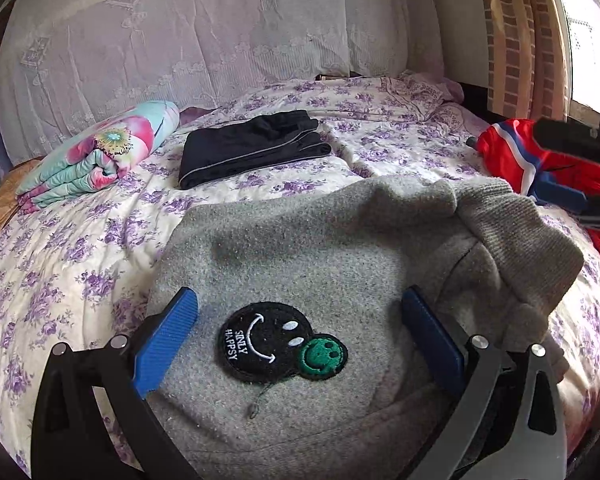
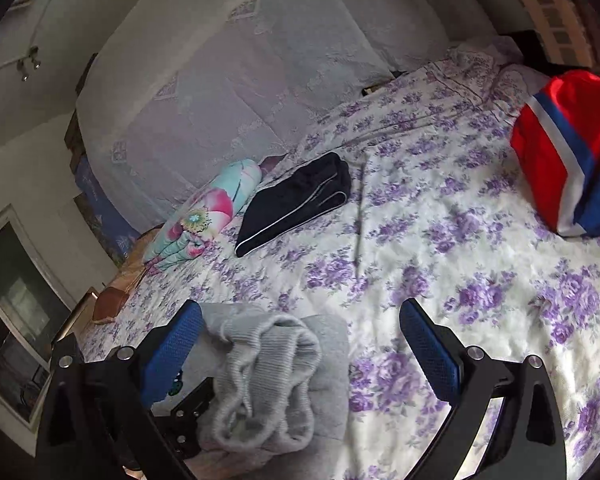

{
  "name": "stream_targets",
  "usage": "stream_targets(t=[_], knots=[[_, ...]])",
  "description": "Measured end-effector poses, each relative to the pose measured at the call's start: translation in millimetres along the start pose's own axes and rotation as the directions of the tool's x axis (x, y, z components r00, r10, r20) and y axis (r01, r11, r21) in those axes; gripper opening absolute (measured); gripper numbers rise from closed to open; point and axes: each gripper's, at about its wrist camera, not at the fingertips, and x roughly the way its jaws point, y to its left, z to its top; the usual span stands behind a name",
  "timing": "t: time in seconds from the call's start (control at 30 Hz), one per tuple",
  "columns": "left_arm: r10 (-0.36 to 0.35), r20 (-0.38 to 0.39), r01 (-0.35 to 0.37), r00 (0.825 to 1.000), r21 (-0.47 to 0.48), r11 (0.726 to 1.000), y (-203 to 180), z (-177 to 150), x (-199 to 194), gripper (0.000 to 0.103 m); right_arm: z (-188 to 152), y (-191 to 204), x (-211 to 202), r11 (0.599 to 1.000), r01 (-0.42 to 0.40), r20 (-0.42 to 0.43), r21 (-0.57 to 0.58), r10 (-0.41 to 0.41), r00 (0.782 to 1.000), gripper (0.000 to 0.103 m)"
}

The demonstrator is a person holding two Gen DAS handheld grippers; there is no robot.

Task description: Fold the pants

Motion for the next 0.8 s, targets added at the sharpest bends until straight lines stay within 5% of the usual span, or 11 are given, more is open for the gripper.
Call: stream_targets(t=[0.1, 0.23, 0.3, 0.37, 0.47, 0.8], knots=[[0.0, 0.0, 0.0, 1.0, 0.0, 1.0, 0, 0, 0, 0.099, -4, 28, 11, 0.989, 0.024, -0.036, -0.143, -0.03, 0.999, 0.1], [0.006, -0.002, -0.006, 1.0, 0.005, 1.0, 0, 0, 1, 0.099, -30, 16, 58, 0.942, 0.191, -0.131, -0.275, -0.233, 0.964, 0.1], [0.019, -0.006, -0.019, 1.0, 0.022, 1.0, -3, -1, 2, 0.099, -32, -22, 67, 0.995, 0.049, -0.213, -0.082, -0.066, 0.975, 0.1], [0.026, 0.001, -0.026, 1.0, 0.033, 0.999, -5, -1, 1, 0.099, -33, -40, 71, 1.0, -0.007, -0.253, 0.02, 0.012, 0.968, 0.1], [0.021, 0.001, -0.021, 1.0, 0.026, 0.999, -3, -1, 1, 0.099, -35, -30, 64, 0.999, 0.022, -0.216, -0.038, -0.03, 0.976, 0.1], [-0.029, 0.028, 0.029, 0.999, 0.02, 0.999, 3, -7, -10, 0.099, -39, -35, 61, 0.999, -0.028, -0.216, 0.021, 0.032, 0.976, 0.1]])
